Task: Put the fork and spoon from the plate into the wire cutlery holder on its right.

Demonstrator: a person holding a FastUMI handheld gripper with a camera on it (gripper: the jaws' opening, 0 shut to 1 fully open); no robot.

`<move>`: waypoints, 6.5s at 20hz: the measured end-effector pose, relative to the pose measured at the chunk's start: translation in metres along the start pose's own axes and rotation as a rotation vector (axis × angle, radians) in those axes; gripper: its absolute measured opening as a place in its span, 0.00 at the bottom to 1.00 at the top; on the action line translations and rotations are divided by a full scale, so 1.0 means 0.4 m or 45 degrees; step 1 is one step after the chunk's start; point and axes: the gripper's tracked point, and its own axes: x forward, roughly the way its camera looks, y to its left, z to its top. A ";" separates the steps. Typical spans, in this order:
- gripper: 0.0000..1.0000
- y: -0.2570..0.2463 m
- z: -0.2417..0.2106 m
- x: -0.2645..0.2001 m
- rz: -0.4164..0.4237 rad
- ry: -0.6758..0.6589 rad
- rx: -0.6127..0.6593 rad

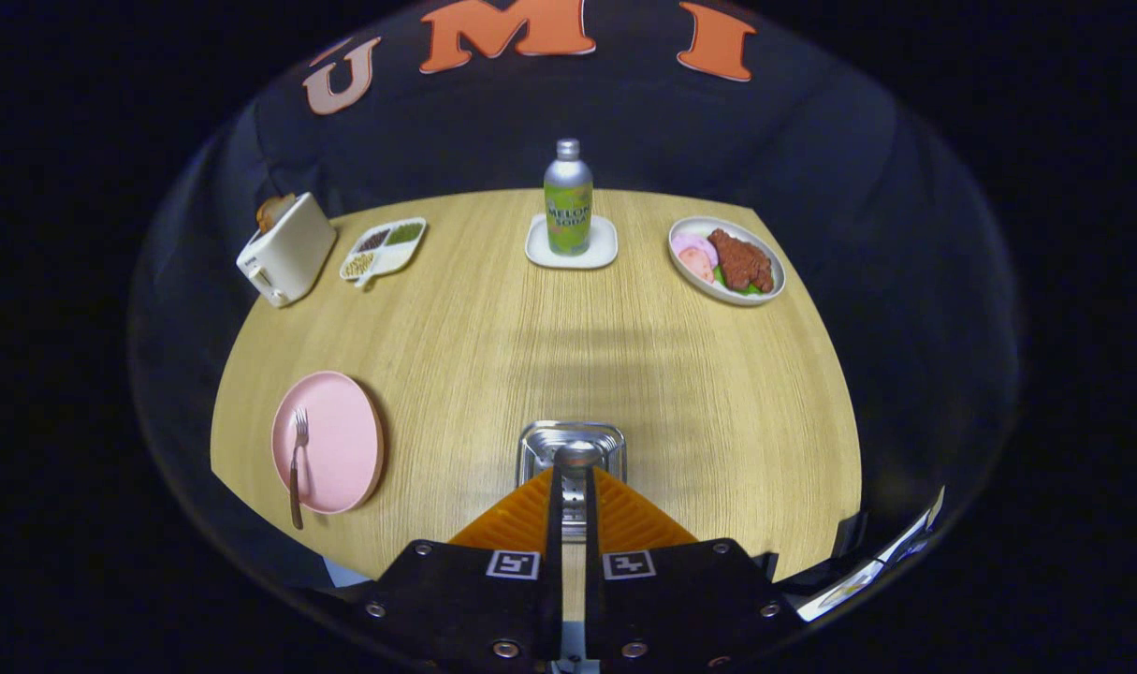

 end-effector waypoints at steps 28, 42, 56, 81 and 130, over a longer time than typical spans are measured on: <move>0.82 0.454 0.344 -0.303 0.108 -0.974 0.009; 0.82 0.727 0.233 -0.261 0.258 -0.955 -0.159; 0.82 0.813 -0.016 -0.051 0.319 -0.521 -0.278; 0.72 0.793 -0.301 0.183 0.319 0.078 -0.373; 0.06 0.157 0.041 -0.072 0.003 -0.051 -0.022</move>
